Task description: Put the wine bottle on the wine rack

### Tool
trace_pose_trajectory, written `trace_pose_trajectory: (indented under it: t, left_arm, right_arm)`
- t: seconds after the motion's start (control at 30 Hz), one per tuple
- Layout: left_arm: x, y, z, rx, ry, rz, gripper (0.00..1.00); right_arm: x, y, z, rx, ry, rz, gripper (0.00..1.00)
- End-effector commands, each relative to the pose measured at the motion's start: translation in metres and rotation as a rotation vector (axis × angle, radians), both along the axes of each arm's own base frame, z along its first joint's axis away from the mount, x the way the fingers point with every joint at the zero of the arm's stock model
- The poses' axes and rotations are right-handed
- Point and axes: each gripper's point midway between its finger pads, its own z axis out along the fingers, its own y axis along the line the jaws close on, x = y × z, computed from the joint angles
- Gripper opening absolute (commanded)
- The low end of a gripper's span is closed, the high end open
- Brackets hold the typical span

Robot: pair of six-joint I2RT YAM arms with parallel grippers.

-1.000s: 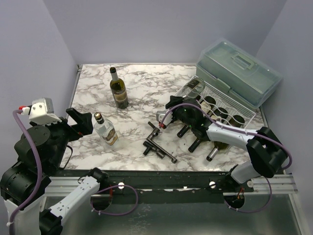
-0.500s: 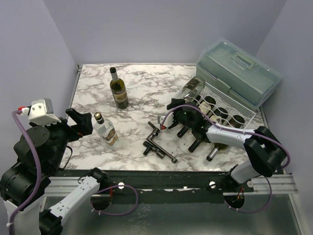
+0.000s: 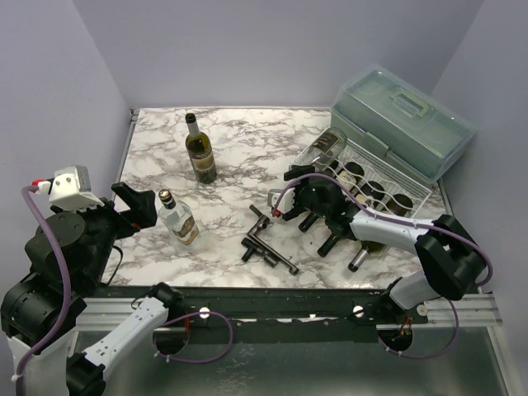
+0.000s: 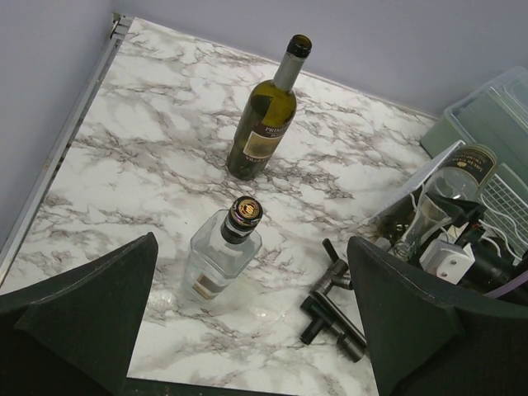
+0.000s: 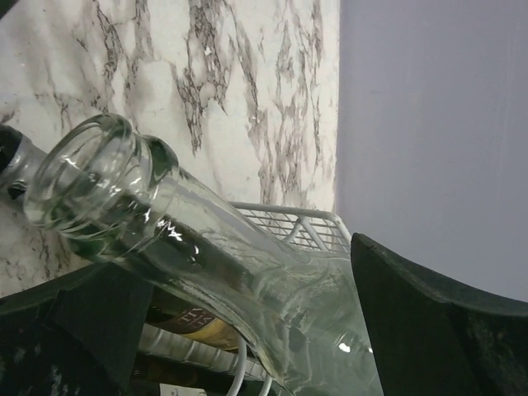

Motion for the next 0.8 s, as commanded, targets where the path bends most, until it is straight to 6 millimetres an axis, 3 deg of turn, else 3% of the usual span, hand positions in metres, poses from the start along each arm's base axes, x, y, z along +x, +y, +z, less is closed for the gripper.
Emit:
trace_pose_trajectory:
  t: [0.0, 0.3, 0.5, 0.77]
  left_arm:
    - [0.000, -0.004, -0.008, 0.004, 0.027, -0.018, 0.99]
    - [0.006, -0.011, -0.009, 0.005, 0.041, -0.036, 0.99]
    - [0.008, -0.014, -0.006, -0.005, 0.039, -0.046, 0.99]
    - [0.014, -0.021, -0.007, -0.011, 0.056, -0.063, 0.99]
  right_arm:
    - [-0.024, 0.012, -0.001, 0.004, 0.111, 0.070, 0.99]
    - [-0.036, 0.029, -0.004, -0.014, 0.180, 0.118, 0.89]
    - [-0.026, 0.029, -0.006, -0.011, 0.159, 0.074, 0.65]
    - [-0.010, 0.016, -0.008, -0.051, 0.074, -0.008, 0.53]
